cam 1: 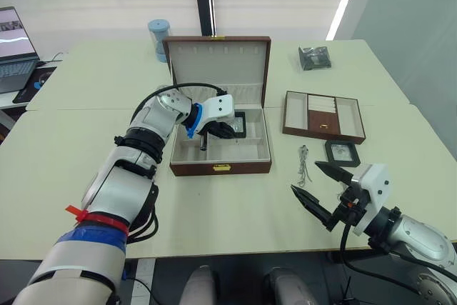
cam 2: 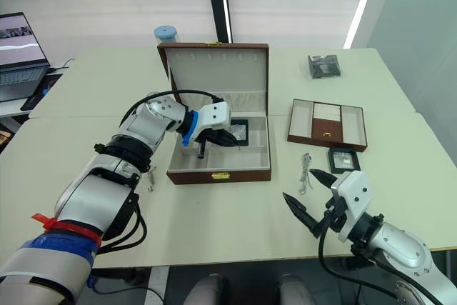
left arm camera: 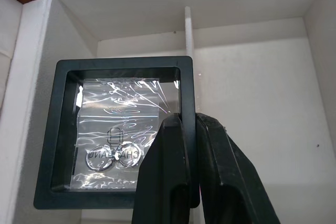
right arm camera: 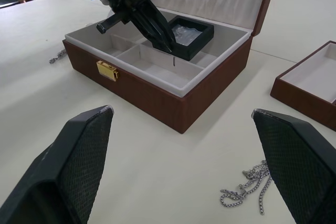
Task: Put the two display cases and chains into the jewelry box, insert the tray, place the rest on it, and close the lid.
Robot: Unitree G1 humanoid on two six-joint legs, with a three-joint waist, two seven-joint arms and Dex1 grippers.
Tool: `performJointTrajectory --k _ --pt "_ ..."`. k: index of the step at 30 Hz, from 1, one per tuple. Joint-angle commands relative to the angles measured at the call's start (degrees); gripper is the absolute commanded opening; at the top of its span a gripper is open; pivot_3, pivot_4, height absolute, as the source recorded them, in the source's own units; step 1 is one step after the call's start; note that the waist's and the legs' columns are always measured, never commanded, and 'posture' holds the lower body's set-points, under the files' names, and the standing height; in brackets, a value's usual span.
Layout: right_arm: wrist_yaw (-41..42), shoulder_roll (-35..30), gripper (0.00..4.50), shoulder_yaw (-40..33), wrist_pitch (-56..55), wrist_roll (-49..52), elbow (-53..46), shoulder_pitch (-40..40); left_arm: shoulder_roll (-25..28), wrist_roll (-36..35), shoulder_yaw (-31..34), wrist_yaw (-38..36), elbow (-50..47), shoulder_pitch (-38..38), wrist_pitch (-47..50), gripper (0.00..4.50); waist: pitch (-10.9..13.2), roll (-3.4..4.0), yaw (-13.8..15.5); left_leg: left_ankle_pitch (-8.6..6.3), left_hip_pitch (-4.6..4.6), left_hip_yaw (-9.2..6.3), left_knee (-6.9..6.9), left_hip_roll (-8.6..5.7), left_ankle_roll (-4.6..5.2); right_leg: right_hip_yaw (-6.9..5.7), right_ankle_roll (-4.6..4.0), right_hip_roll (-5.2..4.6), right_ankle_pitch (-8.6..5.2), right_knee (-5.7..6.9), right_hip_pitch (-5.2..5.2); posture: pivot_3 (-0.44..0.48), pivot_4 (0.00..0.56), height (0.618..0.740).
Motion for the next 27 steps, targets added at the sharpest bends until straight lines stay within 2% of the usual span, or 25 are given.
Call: performJointTrajectory --k 1,8,18,23,27 --pt "-0.5 0.1 4.50 -0.2 -0.7 0.6 -2.8 -0.2 -0.3 0.8 1.5 0.7 1.3 -2.0 -2.2 0.04 0.0 0.00 0.0 0.00 0.00 0.00 0.00 0.00 0.00 0.00 0.00 0.00 0.00 0.00 0.00 0.000 0.150 0.740" --pt "-0.8 0.1 4.50 0.4 -0.5 0.8 -2.8 -0.8 -0.3 1.1 2.4 0.6 2.4 -2.0 -2.6 0.04 0.0 0.00 0.0 0.01 0.00 -0.02 0.02 0.00 -0.01 -0.02 0.00 0.00 0.00 0.00 0.00 0.000 0.150 0.740" --pt "-0.2 -0.3 4.50 0.6 0.0 1.3 -1.9 -2.2 -0.3 0.4 5.0 1.1 3.3 -3.0 -1.7 3.06 0.0 0.00 0.0 0.01 -0.01 -0.04 0.06 0.00 -0.02 -0.04 0.00 -0.01 0.00 0.02 0.01 0.000 0.150 0.740" --pt "0.7 -0.8 4.50 -0.3 0.2 1.9 -1.1 -2.8 -0.5 -1.3 7.5 -0.4 2.8 -3.1 0.1 4.37 0.0 0.00 0.0 0.01 -0.04 -0.05 0.15 0.00 -0.02 -0.04 0.00 -0.01 0.00 0.06 0.02 0.000 0.150 0.740" --pt "3.1 -2.4 4.50 -4.6 0.5 5.7 1.0 -4.2 0.2 -9.0 13.7 -6.5 -1.7 -2.6 8.1 4.48 0.0 0.00 0.0 0.00 -0.21 -0.15 0.49 0.01 -0.01 -0.13 0.00 0.01 0.00 0.18 -0.03 0.000 0.150 0.740"
